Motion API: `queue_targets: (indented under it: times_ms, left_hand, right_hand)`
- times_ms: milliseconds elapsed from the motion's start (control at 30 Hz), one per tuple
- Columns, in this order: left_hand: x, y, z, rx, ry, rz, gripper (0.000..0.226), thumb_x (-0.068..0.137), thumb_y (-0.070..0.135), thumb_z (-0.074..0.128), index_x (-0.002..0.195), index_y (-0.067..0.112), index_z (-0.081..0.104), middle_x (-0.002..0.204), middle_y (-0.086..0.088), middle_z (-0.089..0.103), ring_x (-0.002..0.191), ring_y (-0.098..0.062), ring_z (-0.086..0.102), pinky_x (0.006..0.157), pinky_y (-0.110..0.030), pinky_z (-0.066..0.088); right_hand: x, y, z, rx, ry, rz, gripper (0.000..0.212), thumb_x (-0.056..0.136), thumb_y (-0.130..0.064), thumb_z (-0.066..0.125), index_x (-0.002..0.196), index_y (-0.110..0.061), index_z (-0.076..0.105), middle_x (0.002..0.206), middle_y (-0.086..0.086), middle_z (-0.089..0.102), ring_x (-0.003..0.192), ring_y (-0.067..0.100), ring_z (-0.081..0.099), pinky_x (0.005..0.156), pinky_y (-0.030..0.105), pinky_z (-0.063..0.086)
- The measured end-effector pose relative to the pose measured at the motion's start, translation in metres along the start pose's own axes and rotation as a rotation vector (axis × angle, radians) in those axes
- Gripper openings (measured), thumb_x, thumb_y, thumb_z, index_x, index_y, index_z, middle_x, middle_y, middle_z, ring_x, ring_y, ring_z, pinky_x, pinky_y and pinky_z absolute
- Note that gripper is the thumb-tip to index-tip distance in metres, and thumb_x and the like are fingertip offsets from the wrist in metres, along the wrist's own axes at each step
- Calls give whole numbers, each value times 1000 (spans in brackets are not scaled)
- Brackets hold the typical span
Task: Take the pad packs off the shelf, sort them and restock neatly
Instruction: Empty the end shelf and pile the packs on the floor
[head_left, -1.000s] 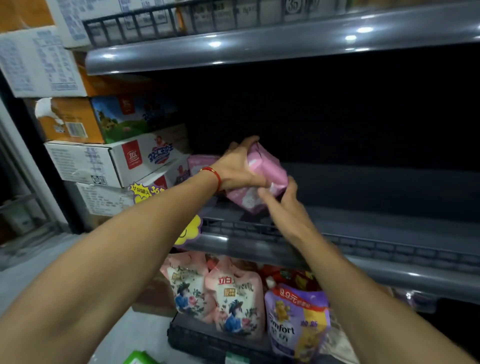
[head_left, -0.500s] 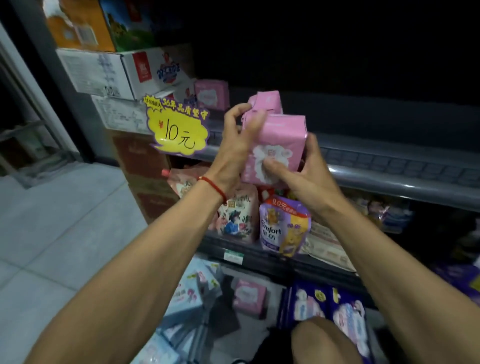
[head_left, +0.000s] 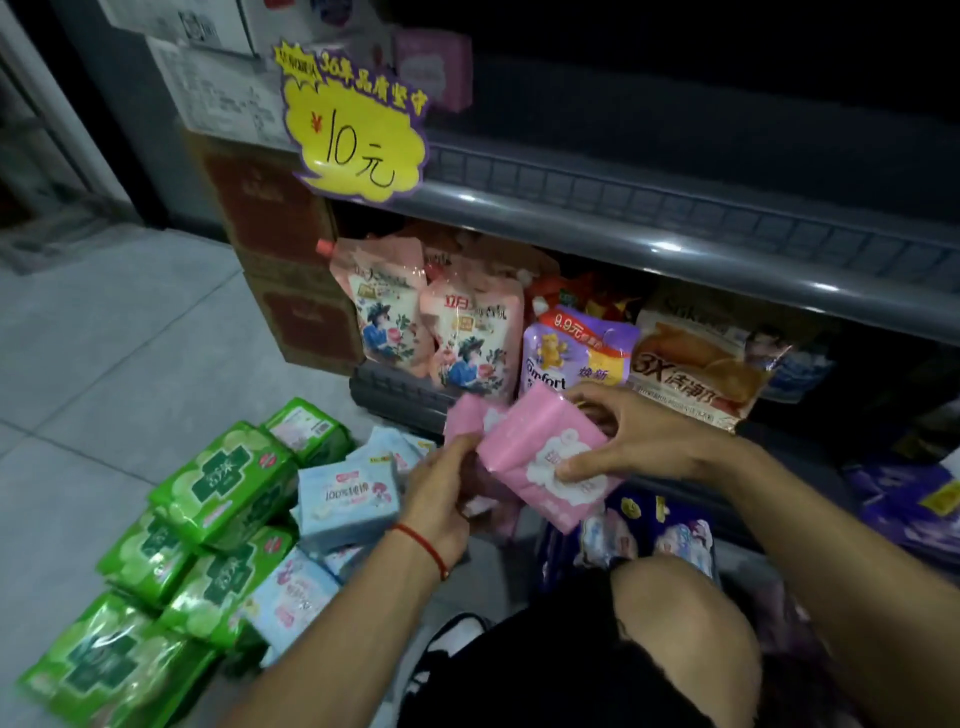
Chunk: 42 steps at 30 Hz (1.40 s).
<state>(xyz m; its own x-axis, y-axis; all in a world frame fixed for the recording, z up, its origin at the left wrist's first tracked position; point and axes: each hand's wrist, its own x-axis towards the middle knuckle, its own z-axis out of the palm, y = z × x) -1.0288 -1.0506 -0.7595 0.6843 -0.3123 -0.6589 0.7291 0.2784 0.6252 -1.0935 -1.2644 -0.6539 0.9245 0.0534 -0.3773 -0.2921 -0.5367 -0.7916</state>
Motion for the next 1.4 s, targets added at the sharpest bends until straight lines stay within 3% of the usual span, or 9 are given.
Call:
queue_targets:
  times_ms: [100, 167, 367, 467, 567, 933, 1067, 1200, 1400]
  left_hand:
    - [19, -50, -32, -10, 104, -200, 34, 83, 30, 74, 110, 11, 66, 103, -15, 70, 87, -31, 65, 71, -42, 57]
    - [31, -76, -53, -37, 166, -308, 39, 86, 28, 71, 119, 9, 64, 106, -17, 67, 96, -34, 63, 87, -47, 56]
    - [74, -115, -92, 14, 294, -438, 24, 88, 28, 70, 102, 10, 64, 88, -12, 65, 82, -27, 61, 61, -33, 49]
    - [104, -133, -109, 12, 278, -459, 56, 77, 31, 81, 126, 8, 64, 110, -14, 70, 98, -31, 64, 69, -34, 54]
    - [117, -141, -118, 53, 276, -456, 39, 93, 20, 68, 128, 4, 60, 102, -15, 67, 77, -29, 58, 51, -27, 54]
    - [115, -139, -126, 154, 304, -214, 60, 80, -10, 65, 135, 9, 50, 110, -26, 71, 84, -38, 71, 63, -44, 61]
    - [82, -112, -110, 458, 312, -38, 34, 72, 12, 66, 106, 12, 70, 91, -10, 76, 86, -29, 72, 81, -48, 59]
    - [33, -72, -69, 449, 211, 129, 14, 91, -2, 63, 100, 8, 66, 82, -3, 69, 61, -7, 68, 59, -24, 56]
    - [-13, 11, -10, 606, 71, 508, 27, 91, -3, 60, 104, 20, 68, 102, 4, 72, 92, -14, 68, 84, -29, 56]
  right_hand:
    - [24, 33, -4, -159, 7, 94, 83, 66, -60, 90, 134, -31, 55, 126, -7, 68, 109, 11, 68, 100, 38, 56]
    - [46, 54, -5, -296, -1, 139, 111, 56, -82, 80, 147, -30, 43, 143, -6, 55, 124, 16, 58, 107, 40, 48]
    - [129, 97, 30, -470, -176, 207, 91, 84, -60, 73, 153, -16, 33, 152, 6, 43, 130, 28, 51, 103, 41, 47]
    - [166, 126, 57, -550, -240, 213, 97, 81, -67, 72, 156, -15, 37, 149, 15, 46, 128, 34, 52, 102, 35, 45]
    - [183, 148, 81, -532, -282, 249, 93, 88, -57, 71, 161, -16, 28, 155, 17, 35, 139, 36, 41, 111, 34, 37]
    - [189, 165, 134, -526, -149, 180, 65, 102, -8, 48, 162, -21, 24, 169, 7, 19, 154, 26, 22, 126, 35, 19]
    - [169, 139, 114, -534, -129, 113, 42, 103, -16, 50, 145, -16, 53, 152, 9, 44, 139, 28, 44, 113, 31, 34]
    - [131, 87, 77, -532, -83, -30, 29, 104, -22, 55, 131, -22, 65, 131, 0, 67, 117, 19, 63, 96, 31, 49]
    - [71, -10, 19, -561, 154, -301, 26, 101, -17, 60, 124, -18, 71, 119, -5, 72, 101, 3, 61, 88, 22, 51]
